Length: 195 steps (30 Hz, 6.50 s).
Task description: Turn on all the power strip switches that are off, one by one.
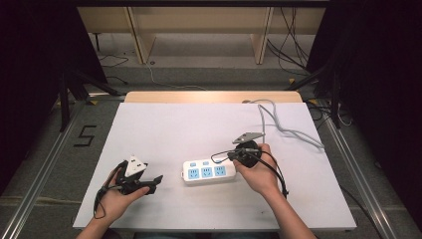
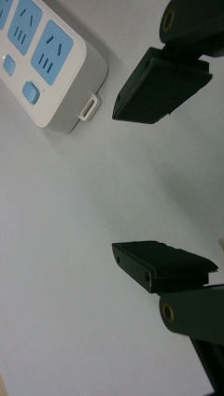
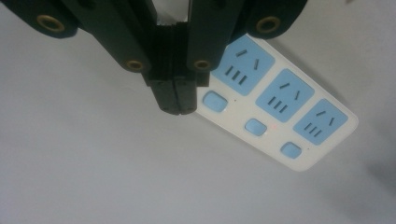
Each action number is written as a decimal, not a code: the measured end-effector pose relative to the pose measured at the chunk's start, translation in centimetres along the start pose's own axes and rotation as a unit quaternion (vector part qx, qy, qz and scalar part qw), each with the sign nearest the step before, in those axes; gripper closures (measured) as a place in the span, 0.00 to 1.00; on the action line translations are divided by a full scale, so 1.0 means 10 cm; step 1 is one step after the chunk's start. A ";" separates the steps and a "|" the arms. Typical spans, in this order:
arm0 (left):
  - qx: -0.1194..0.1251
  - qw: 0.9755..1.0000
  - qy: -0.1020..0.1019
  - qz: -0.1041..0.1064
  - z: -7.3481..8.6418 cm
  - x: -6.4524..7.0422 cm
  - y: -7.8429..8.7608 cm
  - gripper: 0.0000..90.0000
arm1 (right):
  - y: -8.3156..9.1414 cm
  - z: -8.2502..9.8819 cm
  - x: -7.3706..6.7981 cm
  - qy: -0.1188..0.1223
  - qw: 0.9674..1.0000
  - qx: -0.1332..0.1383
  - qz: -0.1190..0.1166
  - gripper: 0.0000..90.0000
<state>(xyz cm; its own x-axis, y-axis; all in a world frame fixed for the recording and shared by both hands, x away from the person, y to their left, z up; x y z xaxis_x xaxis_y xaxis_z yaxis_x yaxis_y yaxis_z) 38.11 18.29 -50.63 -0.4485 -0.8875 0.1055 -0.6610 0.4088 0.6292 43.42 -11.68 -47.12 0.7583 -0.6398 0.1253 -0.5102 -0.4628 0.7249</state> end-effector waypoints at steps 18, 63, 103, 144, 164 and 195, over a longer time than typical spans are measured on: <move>-0.004 1.000 0.002 -0.001 0.01 0.00 0.00 0.33 | -0.19 -0.15 -0.06 -0.015 0.999 -0.033 -0.012 1.00; -0.010 1.000 -0.003 -0.003 0.02 0.01 0.00 0.33 | -0.50 -0.21 -0.17 -0.009 0.992 -0.123 -0.021 1.00; -0.007 1.000 0.000 0.000 0.02 0.00 -0.01 0.33 | -0.40 -0.45 -0.24 0.005 0.996 -0.088 -0.033 1.00; -0.009 1.000 -0.002 0.002 0.02 0.01 -0.01 0.33 | -0.52 -0.71 -0.49 0.037 0.993 -0.092 -0.057 1.00; -0.010 1.000 -0.004 0.004 0.02 0.01 -0.01 0.33 | -0.70 -0.76 -0.65 0.047 0.989 -0.118 -0.077 1.00; -0.011 1.000 -0.005 0.006 0.02 0.02 -0.01 0.33 | -0.83 -0.76 -0.71 0.054 0.982 -0.159 -0.084 1.00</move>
<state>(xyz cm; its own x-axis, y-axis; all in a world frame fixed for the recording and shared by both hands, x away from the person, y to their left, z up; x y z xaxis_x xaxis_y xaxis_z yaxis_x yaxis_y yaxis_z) 37.95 18.10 -50.83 -0.4618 -0.8806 0.1061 -0.6427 0.4146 0.6443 45.36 1.35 -48.93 0.8678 -0.4948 0.0451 -0.2358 -0.3303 0.9139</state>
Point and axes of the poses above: each handheld gripper's, and its own axes: y roughly backward along the jaws, z roughly out of its underside, x roughly to its right, the point moved 6 cm from there along -y, roughly forward along the jaws, and after that the axes turned 12 degrees about y, right-handed, at the moved point
